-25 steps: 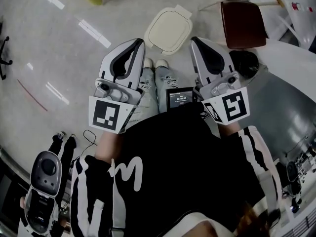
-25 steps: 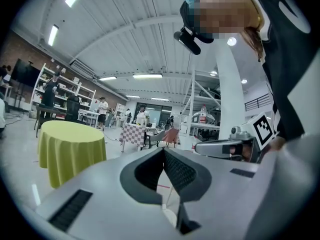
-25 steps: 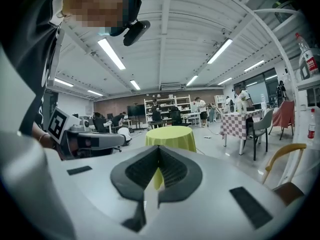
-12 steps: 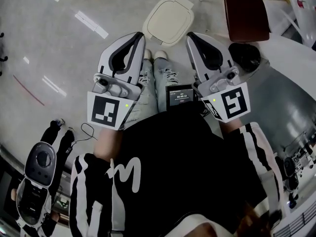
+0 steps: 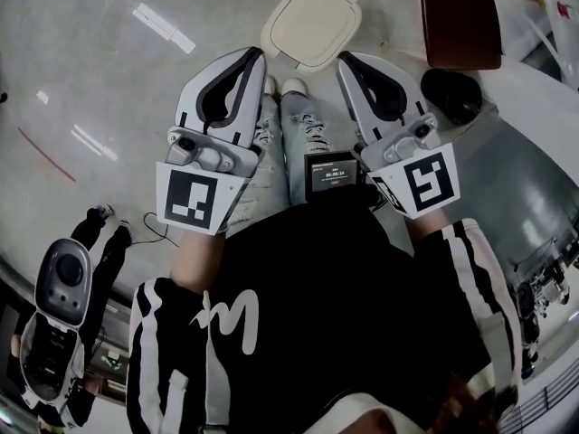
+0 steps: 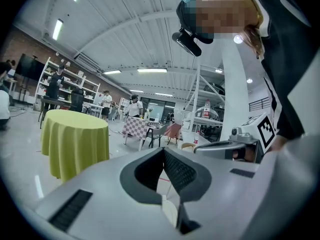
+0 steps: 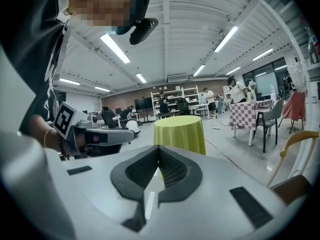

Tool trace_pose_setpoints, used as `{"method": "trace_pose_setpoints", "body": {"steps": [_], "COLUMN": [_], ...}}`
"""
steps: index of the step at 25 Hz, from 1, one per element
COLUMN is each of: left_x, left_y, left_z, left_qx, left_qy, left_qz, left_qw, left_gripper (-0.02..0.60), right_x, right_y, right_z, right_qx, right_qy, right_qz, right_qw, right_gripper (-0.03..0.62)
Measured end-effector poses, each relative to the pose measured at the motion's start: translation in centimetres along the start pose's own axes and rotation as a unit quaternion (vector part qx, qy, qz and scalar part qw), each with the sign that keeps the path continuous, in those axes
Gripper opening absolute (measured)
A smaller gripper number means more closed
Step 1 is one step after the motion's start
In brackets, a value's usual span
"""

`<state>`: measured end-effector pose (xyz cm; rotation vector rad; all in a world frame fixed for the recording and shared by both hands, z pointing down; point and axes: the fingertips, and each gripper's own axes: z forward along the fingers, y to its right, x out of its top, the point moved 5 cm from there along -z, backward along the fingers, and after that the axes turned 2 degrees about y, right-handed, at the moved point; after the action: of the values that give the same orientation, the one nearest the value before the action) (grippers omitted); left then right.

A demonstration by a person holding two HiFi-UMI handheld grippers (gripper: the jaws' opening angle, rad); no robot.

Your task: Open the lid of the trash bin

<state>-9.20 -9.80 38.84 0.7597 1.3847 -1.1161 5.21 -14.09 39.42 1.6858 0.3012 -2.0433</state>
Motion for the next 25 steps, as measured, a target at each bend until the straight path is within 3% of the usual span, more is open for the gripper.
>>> {"method": "trace_pose_setpoints", "body": {"steps": [25], "left_x": [-2.5], "left_y": [-1.3], "left_z": [0.7], "left_qx": [0.015], "left_qy": [-0.020], "left_qz": [-0.016], "left_qw": [0.9996], "left_gripper": [0.007], "right_x": [-6.7], "right_y": [1.2], "right_z": [3.5], "right_qx": [0.038], "right_qy": [-0.064], "right_qz": [-0.013], "right_qw": [0.997], "right_gripper": [0.003]}}
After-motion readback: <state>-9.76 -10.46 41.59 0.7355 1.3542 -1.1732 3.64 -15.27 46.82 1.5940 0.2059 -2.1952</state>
